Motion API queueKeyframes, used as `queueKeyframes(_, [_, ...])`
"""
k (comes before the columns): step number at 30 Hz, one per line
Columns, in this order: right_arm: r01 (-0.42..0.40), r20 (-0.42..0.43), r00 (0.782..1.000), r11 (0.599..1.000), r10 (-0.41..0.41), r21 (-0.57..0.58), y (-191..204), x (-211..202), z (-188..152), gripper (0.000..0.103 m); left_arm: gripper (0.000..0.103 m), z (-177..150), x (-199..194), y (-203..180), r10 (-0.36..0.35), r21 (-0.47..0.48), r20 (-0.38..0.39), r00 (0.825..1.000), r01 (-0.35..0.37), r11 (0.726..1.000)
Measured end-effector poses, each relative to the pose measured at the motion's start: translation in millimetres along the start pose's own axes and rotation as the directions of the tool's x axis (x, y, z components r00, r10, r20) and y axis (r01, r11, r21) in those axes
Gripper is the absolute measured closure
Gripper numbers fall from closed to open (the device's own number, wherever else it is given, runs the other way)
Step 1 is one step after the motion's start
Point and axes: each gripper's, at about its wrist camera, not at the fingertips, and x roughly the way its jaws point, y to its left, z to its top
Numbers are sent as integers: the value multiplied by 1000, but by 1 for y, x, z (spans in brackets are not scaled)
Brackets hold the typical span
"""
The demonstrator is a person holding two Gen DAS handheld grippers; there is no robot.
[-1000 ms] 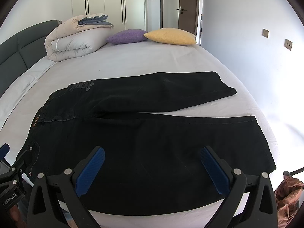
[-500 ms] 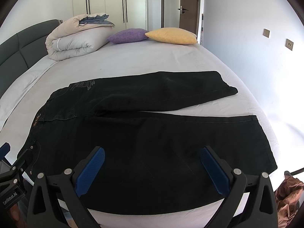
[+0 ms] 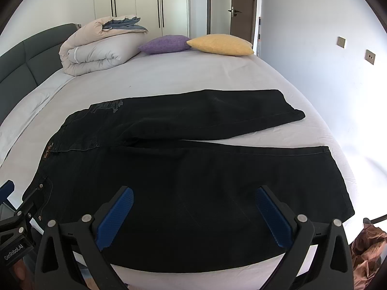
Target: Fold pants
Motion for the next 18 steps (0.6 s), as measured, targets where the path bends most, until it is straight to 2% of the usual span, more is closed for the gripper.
queueKeyframes(18, [-4, -11, 1000, 1000, 4, -5, 2, 3, -4, 0, 0, -2, 3, 1, 7, -4, -13, 1000, -7, 1000])
